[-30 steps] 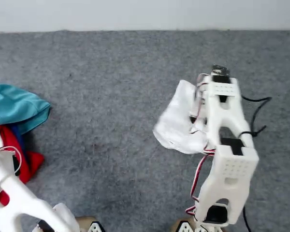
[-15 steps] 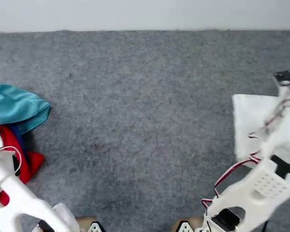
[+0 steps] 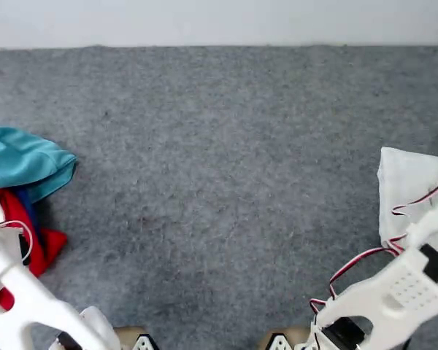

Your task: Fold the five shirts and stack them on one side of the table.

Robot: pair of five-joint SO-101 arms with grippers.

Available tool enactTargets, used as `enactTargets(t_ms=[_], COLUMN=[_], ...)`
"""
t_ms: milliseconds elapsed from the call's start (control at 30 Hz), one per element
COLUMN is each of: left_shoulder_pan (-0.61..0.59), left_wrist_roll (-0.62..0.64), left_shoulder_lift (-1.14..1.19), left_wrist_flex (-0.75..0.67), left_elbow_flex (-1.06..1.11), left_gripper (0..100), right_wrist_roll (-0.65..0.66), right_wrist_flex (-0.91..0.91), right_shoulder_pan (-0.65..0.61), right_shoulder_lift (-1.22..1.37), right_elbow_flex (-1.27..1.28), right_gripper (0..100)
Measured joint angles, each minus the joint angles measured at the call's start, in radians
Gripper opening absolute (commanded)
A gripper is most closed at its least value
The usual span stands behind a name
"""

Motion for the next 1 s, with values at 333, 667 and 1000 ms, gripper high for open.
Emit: enactTargets(t_ms=[333, 667, 1000], left_shoulder_pan=[0.000, 0.000, 0.000], left_wrist_roll=[0.000, -0.140, -0.267], left_shoulder_lift=[0.000, 0.000, 0.044], left_wrist_flex=[-0.015, -0.021, -0.172], left_elbow_flex=[0.000, -0.028, 0.097], left_gripper=[2, 7, 23], right_wrist_roll=[-0.035, -0.203, -0.275], right_wrist_flex=[0.420, 0.657, 0.658], right_shoulder_pan=[-0.077, -0.163, -0.221], right_shoulder_lift=[-0.193, -0.281, -0.631], right_elbow_flex=[0.000, 0.072, 0.436], right_gripper=[2.4, 0.8, 0.9])
